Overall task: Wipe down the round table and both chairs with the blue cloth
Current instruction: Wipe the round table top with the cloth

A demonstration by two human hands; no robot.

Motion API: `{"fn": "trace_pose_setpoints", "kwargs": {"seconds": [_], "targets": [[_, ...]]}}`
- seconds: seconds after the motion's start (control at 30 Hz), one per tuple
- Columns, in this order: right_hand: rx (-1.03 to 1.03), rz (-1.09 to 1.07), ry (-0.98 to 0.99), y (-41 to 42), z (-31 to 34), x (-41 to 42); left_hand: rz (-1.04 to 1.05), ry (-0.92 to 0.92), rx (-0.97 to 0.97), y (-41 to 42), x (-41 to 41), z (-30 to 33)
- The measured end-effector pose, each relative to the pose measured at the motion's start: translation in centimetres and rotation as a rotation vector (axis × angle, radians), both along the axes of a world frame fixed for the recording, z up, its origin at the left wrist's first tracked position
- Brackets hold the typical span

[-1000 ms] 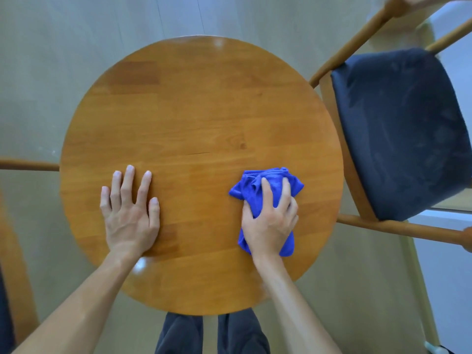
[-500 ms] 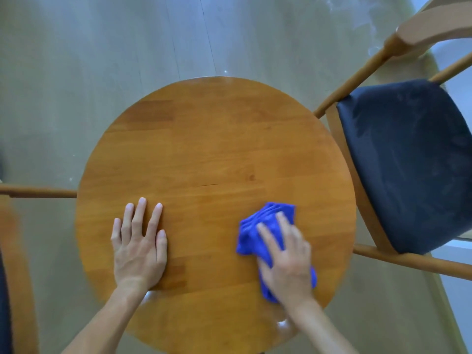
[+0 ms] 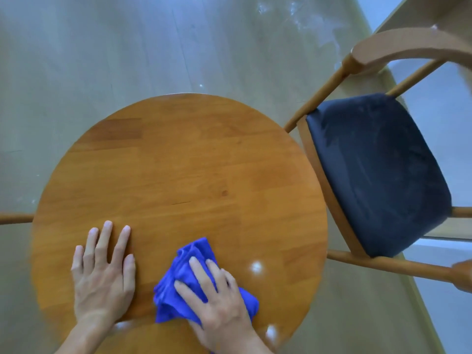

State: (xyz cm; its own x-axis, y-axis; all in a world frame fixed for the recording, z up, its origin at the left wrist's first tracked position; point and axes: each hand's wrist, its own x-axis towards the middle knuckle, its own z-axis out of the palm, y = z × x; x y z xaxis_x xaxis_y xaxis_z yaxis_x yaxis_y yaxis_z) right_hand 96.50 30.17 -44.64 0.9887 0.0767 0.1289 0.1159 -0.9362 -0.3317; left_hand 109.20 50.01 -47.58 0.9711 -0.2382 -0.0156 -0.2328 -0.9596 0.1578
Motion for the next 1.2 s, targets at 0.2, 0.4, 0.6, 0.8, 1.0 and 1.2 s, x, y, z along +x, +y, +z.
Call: {"fn": "trace_pose_setpoints", "kwargs": {"seconds": [0.2, 0.4, 0.6, 0.8, 1.0, 1.2], "targets": [[-0.022, -0.768, 0.06, -19.2, 0.6, -0.9, 0.038, 0.008, -0.047, -0.7, 0.0, -0.3], [-0.126, -0.883, -0.011, -11.2, 0.2, 3.4, 0.03, 0.024, -0.079, -0.6, 0.3, -0.4], [-0.015, -0.078, -0.062, -0.2, 0.4, -2.7, 0.034, -0.02, -0.046, -0.1, -0.1, -0.5], [-0.082, -0.76, 0.052, -13.1, 0.5, 1.7, -0.001, -0.034, -0.003, -0.2, -0.1, 0.2], [-0.049, -0.752, 0.029, -3.3, 0.0, 11.9, -0.023, -0.063, -0.002, -0.3, -0.1, 0.5], [-0.041, 0.045, 0.014, 3.6, -0.6, 4.2, -0.095, -0.07, -0.069, 1.3, 1.3, 1.5]]}}
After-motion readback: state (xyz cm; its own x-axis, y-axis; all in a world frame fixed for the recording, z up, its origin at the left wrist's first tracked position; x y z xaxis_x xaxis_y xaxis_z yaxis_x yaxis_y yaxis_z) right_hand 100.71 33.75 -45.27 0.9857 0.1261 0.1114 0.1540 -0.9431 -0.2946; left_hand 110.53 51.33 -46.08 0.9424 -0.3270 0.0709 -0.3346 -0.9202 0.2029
